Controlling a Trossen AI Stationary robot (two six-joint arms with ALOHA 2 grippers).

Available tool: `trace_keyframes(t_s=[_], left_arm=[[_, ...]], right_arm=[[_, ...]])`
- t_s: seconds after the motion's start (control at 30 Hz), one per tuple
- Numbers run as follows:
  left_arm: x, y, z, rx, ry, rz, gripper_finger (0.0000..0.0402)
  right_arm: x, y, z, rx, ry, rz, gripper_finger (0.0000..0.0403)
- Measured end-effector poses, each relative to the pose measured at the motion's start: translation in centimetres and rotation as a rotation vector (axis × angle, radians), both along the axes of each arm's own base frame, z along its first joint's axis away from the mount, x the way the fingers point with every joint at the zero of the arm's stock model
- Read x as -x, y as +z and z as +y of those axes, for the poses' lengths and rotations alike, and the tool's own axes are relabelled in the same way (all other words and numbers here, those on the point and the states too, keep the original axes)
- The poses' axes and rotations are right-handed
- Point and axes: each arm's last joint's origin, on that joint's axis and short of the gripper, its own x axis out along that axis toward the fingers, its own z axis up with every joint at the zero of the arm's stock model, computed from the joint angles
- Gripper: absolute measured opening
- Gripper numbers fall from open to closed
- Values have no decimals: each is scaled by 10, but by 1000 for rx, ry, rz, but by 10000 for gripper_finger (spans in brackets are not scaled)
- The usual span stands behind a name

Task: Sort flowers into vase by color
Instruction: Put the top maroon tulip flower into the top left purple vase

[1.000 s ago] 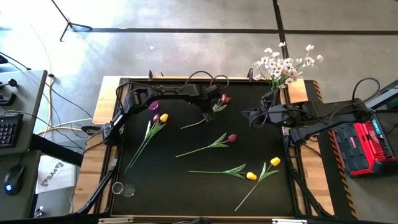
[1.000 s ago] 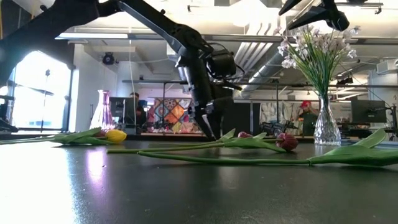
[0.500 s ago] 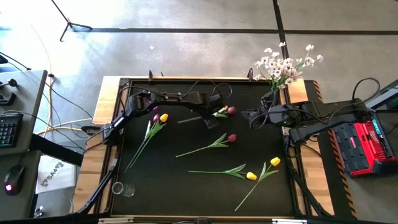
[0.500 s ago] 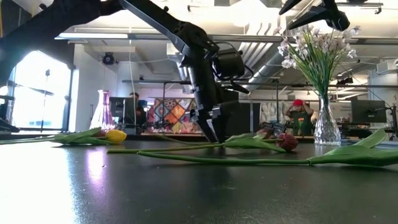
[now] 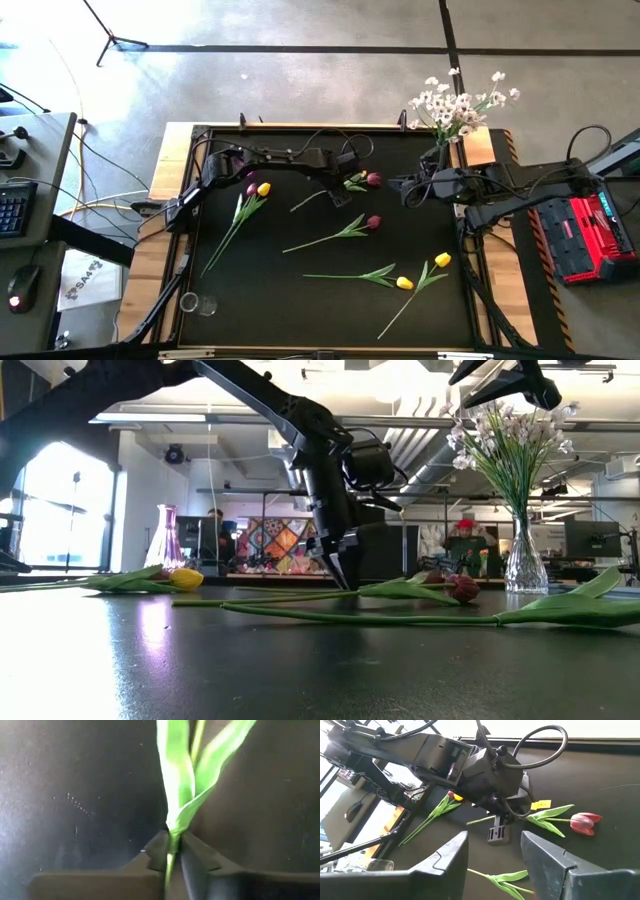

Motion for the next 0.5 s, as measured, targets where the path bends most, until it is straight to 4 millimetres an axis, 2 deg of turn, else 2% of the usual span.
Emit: trace_keyframes(t_s=[0.07,0.17,0.23,0.5], left_arm=[[1,4,3,22,15,-14,10],[4,12,7,41,46,-38,10],[6,25,9,34,59,-73,4],[17,113,13,-83,114,-342,1]], right_arm=[[0,0,0,3,-1,1,171],[0,0,0,16,7,7,171],[0,0,0,23,11,10,171],[1,0,-1,46,-1,22,171]])
